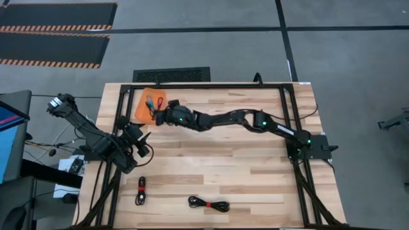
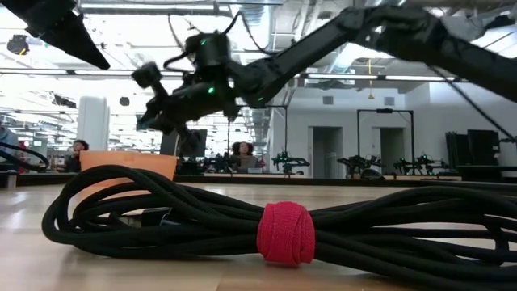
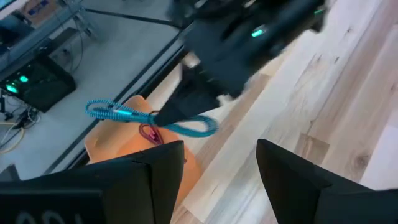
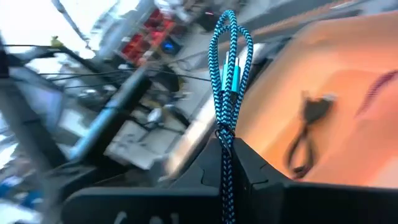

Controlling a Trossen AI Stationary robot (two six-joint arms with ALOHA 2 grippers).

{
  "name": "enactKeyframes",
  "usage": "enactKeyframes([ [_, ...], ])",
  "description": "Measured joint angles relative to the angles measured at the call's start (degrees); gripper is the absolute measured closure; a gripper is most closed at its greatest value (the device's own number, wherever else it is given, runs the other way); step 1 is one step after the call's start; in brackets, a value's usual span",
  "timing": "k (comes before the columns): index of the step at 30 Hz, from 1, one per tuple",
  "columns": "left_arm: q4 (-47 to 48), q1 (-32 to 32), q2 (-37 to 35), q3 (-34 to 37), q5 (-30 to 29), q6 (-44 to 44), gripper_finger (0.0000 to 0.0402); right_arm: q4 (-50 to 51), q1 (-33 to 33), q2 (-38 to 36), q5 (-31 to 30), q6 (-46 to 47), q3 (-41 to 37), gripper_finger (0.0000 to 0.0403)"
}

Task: Pick and place USB-C Cables
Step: Put the blue charger cable into the orange bin

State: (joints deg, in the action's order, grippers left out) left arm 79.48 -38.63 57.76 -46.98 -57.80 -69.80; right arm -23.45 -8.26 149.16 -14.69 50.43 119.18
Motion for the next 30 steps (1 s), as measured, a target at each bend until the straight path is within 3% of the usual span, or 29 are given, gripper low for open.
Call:
enactKeyframes([
  [8,-0.02,0.02,0.02,0.00,0.00,0.02,0.0209,6.88,-1.57,9.35,-0.17,0.73,15.63,0.0384],
  [20,0.08,0.02,0.02,0.00,-0.02,-0.02,0.0209,6.57,-2.13,9.57,-4.44,-3.28,15.47,0.0362],
  [30,-0.68,0.02,0.02,0.00,-0.02,0.04,0.0209,6.05,-2.54,9.57,-4.81,-1.54,15.45,0.0301],
])
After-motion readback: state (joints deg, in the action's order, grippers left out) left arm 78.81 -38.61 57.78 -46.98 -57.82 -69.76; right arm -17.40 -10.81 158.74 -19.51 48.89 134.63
